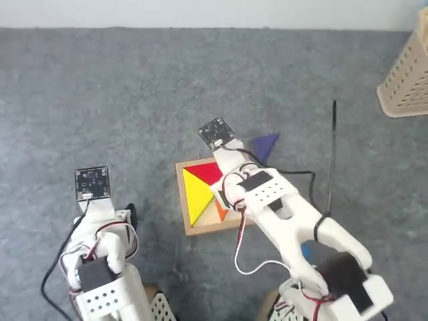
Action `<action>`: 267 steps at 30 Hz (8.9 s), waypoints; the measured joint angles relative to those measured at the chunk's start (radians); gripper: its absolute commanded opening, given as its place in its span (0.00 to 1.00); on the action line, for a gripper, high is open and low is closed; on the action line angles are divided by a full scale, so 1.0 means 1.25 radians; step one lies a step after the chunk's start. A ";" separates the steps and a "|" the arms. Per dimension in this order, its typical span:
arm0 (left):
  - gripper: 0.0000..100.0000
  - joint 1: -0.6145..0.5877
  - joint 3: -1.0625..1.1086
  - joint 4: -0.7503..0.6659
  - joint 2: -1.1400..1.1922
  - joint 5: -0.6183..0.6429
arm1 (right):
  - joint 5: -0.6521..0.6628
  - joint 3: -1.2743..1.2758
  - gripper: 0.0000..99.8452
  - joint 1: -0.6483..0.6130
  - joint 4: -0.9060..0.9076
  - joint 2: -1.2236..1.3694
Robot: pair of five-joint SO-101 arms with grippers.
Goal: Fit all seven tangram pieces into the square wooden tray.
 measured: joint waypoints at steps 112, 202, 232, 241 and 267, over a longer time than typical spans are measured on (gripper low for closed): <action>0.23 0.000 0.000 0.000 0.000 0.000 | 0.852 -0.124 0.04 0.365 0.425 0.092; 0.23 0.000 0.000 0.000 0.000 0.000 | 0.786 -0.081 0.24 0.257 0.341 0.000; 0.23 0.000 0.000 0.000 0.000 0.000 | 0.772 -0.156 0.04 0.257 0.365 0.109; 0.23 0.000 0.000 0.000 0.000 0.000 | 0.712 -0.210 0.04 0.227 0.476 -0.011; 0.23 0.000 0.000 0.000 0.000 0.000 | 0.676 -0.346 0.01 -0.070 0.427 0.074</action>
